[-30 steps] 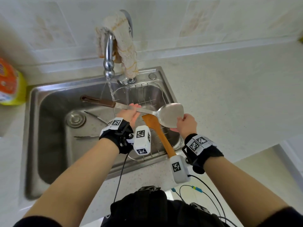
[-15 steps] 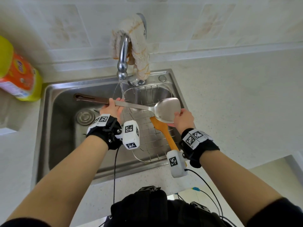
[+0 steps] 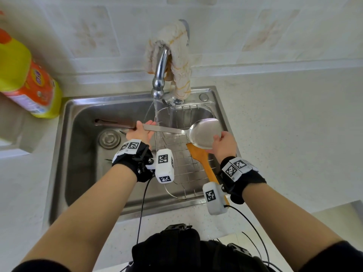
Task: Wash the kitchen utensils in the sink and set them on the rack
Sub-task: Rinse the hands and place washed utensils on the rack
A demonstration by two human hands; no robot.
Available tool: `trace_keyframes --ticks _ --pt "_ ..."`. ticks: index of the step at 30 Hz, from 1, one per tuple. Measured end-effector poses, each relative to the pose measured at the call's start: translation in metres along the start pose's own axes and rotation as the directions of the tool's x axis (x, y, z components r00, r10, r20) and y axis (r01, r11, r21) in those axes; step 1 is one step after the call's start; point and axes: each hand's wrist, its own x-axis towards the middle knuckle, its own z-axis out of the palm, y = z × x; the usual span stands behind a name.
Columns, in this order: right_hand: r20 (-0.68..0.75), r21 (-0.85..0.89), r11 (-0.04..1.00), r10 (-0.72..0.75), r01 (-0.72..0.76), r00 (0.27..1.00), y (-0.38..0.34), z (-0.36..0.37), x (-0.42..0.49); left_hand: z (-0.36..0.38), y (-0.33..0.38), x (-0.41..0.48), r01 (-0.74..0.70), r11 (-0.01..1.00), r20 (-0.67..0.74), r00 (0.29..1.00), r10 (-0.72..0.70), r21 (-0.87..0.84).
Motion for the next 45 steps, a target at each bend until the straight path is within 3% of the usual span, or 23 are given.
trace_keyframes --ticks 6,12,18,21,22,24,26,27,30,32,34,38,43,45 --pt "-0.018 0.079 0.996 0.048 -0.047 0.999 0.013 -0.012 -0.003 0.002 -0.006 -0.008 0.007 0.998 0.109 0.994 -0.013 0.060" --pt "0.017 0.116 0.990 0.081 -0.083 0.997 0.018 -0.006 -0.011 -0.001 -0.004 -0.013 -0.036 0.985 0.097 0.995 0.019 0.169" --pt "0.033 0.086 0.996 0.030 -0.033 0.999 0.010 -0.004 -0.011 -0.016 0.009 -0.012 -0.010 0.999 0.078 0.997 0.013 -0.040" --pt "0.022 -0.068 0.997 -0.043 0.045 0.999 -0.005 0.002 -0.016 -0.027 0.011 -0.007 -0.016 1.000 0.054 0.998 0.015 0.013" --pt "0.018 -0.222 0.964 -0.144 0.144 0.989 -0.011 0.004 -0.020 -0.029 0.011 -0.008 -0.023 0.999 0.052 0.998 0.021 0.033" --pt "0.119 -0.566 0.701 -0.450 0.433 0.885 -0.023 0.010 -0.029 -0.027 0.008 -0.014 -0.008 0.999 0.050 0.999 0.005 0.046" --pt "0.318 -0.613 0.444 -0.619 0.654 0.718 -0.032 0.023 -0.033 -0.020 0.001 -0.021 0.028 0.999 0.083 0.996 -0.030 0.027" --pt "0.398 -0.584 0.402 -0.615 0.705 0.681 -0.035 0.030 -0.035 -0.014 -0.004 -0.024 0.049 0.999 0.112 0.992 -0.051 0.019" --pt "0.483 -0.491 0.479 -0.546 0.728 0.685 -0.033 0.042 -0.031 0.006 -0.017 -0.038 0.125 0.992 0.180 0.975 -0.127 0.024" --pt "0.434 -0.463 0.564 -0.528 0.684 0.730 -0.029 0.034 -0.025 0.017 -0.023 -0.042 0.193 0.981 0.224 0.956 -0.190 0.009" --pt "0.400 -0.484 0.581 -0.518 0.654 0.756 -0.024 0.023 -0.017 0.023 -0.027 -0.046 0.233 0.972 0.257 0.938 -0.232 0.026" --pt "0.382 -0.477 0.607 -0.508 0.635 0.772 -0.014 0.013 -0.014 0.024 -0.028 -0.043 0.115 0.991 0.282 0.950 -0.130 0.069" --pt "0.314 -0.418 0.688 -0.503 0.593 0.805 -0.010 0.000 -0.016 0.023 -0.023 -0.035 0.051 0.996 0.208 0.978 -0.035 -0.076" --pt "0.301 -0.430 0.684 -0.506 0.589 0.808 -0.007 -0.004 -0.017 0.029 -0.031 -0.044 0.059 0.998 0.299 0.952 -0.067 0.036"
